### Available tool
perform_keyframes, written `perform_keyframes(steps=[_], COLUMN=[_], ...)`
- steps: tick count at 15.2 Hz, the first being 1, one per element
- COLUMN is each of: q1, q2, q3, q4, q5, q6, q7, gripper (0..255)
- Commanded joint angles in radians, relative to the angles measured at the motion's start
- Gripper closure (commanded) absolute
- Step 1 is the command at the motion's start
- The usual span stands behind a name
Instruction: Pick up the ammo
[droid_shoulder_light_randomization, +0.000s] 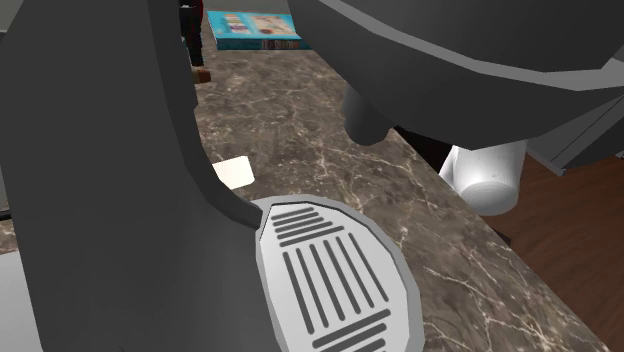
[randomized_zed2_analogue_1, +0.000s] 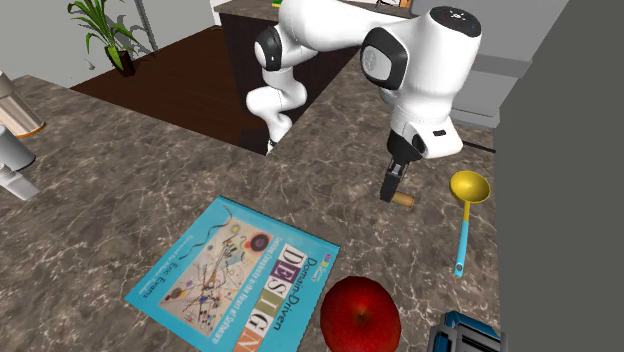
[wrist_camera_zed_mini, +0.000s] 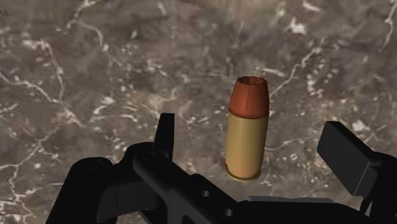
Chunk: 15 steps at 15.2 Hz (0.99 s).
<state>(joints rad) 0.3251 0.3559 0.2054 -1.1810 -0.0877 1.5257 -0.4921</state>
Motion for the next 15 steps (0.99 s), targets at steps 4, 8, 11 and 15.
perform_keyframes(steps=[4, 8, 11, 15], q1=[0.025, 0.018, 0.017, 0.017], q2=[0.066, 0.046, 0.043, 0.042], q3=[0.016, 0.016, 0.016, 0.016], q4=[0.050, -0.036, -0.047, -0.050], q5=[-0.011, -0.007, -0.007, -0.007], q6=[0.005, 0.070, 0.080, 0.081], q7=[-0.032, -0.032, -0.032, -0.031], gripper=[0, 0, 0, 255])
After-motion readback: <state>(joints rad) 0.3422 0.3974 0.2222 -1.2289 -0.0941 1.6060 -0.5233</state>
